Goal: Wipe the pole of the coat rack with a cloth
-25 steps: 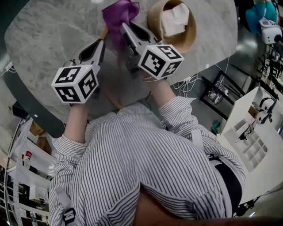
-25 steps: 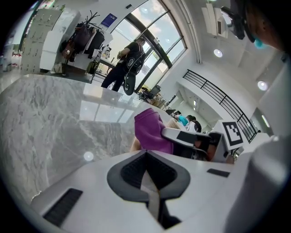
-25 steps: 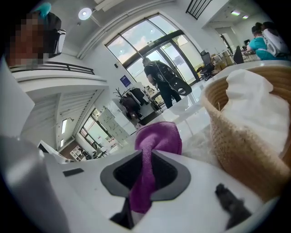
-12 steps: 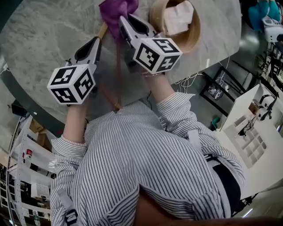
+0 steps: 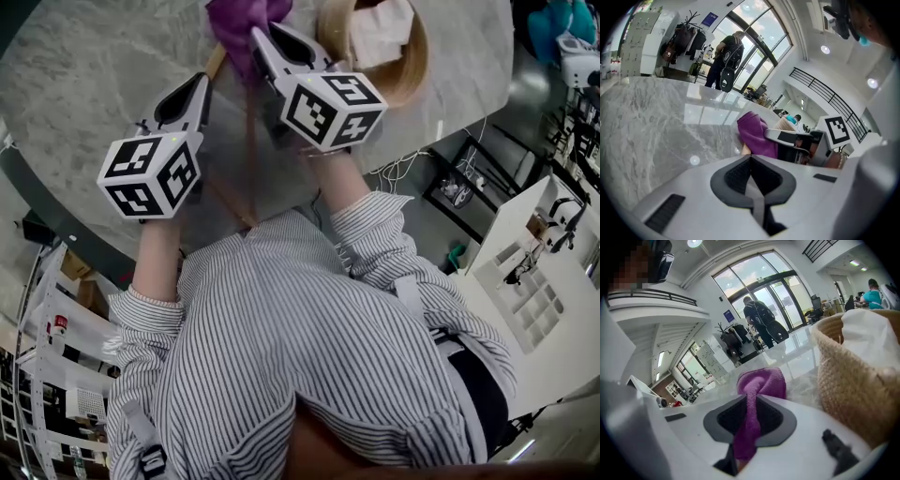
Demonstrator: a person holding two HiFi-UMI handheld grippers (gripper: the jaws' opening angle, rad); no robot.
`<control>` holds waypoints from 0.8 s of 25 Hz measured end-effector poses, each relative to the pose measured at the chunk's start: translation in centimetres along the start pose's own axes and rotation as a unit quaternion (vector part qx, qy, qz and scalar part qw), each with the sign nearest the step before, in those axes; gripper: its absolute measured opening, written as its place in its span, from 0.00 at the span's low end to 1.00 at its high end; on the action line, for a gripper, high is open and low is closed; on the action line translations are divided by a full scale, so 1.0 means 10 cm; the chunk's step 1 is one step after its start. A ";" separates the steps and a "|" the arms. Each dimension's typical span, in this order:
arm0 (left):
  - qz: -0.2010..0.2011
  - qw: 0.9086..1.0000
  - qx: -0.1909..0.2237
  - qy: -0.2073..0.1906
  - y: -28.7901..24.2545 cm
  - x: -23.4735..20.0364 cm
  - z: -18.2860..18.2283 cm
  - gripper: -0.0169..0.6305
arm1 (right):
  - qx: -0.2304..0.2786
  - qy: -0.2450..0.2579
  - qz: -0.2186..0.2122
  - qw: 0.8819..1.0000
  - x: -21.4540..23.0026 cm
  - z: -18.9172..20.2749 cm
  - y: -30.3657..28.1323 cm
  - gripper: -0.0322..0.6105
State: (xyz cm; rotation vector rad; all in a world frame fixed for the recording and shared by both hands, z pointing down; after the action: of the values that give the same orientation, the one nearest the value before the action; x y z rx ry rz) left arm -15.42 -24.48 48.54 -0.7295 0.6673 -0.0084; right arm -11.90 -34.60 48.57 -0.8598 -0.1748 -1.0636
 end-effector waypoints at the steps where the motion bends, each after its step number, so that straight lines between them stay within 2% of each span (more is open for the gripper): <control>1: 0.000 1.000 0.000 0.000 0.00 0.00 0.00 0.04 | -0.001 0.000 0.000 1.000 0.00 0.00 0.00 0.15; 20: -0.011 1.000 -0.014 -0.010 0.40 -0.02 0.35 0.04 | -0.013 0.008 -0.003 1.000 -0.30 0.26 0.12 0.15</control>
State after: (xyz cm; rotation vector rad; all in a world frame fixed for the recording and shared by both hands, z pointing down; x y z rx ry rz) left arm -14.53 -19.26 48.07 -0.7632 0.6413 -0.0128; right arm -11.71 -30.50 48.10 -0.8748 -0.1514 -1.0802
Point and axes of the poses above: the fingertips, and each gripper's own axes: y backward along the fingers, x to its right, z out of its underside, the point moved 1 cm from there along y, backward along the fingers
